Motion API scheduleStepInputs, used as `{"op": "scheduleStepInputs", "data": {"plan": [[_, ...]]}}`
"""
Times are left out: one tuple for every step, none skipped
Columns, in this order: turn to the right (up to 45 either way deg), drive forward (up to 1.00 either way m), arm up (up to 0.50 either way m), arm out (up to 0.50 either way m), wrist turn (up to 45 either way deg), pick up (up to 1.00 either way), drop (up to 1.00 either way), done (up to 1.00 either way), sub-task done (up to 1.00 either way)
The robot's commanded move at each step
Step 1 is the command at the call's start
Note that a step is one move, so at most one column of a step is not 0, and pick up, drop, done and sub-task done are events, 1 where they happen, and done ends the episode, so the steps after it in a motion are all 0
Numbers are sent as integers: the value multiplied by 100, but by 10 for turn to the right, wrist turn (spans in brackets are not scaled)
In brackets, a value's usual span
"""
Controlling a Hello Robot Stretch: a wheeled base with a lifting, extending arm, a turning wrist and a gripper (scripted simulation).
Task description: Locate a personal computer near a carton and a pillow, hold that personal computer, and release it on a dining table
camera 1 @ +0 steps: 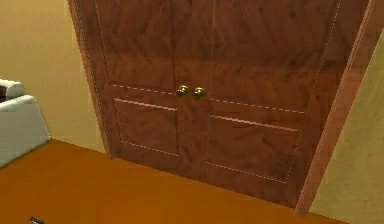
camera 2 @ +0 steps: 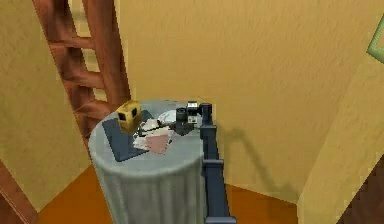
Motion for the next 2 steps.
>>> {"op": "scheduleStepInputs", "data": {"plan": [[0, 0, 0, -8, 0, 0, 0, 0, 0], [0, 0, 0, 0, 0, 0, 0, 100, 0]]}}
